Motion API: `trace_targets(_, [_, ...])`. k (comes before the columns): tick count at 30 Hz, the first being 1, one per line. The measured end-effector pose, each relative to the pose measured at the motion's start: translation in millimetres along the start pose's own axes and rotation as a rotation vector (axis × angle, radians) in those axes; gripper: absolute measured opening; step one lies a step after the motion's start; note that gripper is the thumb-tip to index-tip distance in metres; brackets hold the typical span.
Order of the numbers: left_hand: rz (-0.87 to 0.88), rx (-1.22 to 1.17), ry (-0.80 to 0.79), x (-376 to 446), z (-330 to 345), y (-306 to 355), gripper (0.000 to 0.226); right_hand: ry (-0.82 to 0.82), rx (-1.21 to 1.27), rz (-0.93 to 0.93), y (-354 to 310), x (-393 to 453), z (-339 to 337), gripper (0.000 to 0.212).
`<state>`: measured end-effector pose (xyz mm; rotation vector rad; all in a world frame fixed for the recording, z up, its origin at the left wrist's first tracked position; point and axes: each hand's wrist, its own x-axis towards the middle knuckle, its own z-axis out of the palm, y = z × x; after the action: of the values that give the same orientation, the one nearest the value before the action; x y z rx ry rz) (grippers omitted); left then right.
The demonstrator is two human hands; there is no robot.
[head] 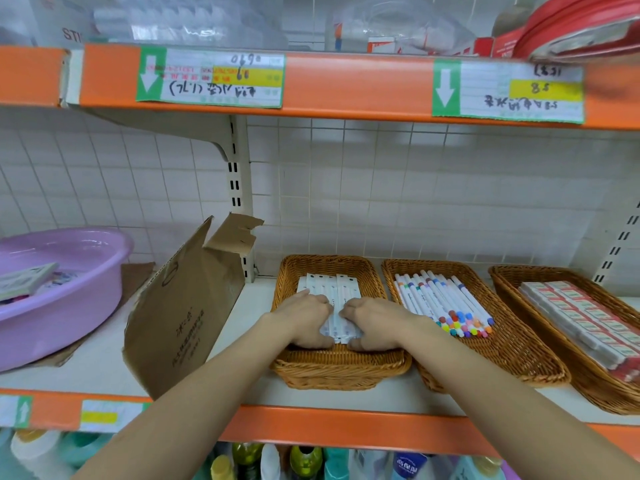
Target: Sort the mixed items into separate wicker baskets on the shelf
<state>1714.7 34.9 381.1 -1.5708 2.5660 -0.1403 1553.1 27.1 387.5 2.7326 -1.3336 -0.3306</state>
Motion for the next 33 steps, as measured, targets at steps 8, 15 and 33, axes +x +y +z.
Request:
trace_targets(8, [-0.022,0.026,-0.160,-13.1,-9.8,-20.9,0.074,-0.011,0.029,-0.029,-4.0,3.8,0.3,0.069])
trace_targets(15, [-0.048,0.048,-0.131,-13.6,-3.1,-25.7,0.068,-0.030,0.045,-0.028,-4.1,5.1,-2.2,0.069])
trace_targets(33, [-0.053,0.068,-0.149,-19.2,-3.8,-22.2,0.037,-0.016,0.020,0.103,-4.2,-14.5,6.3,0.038])
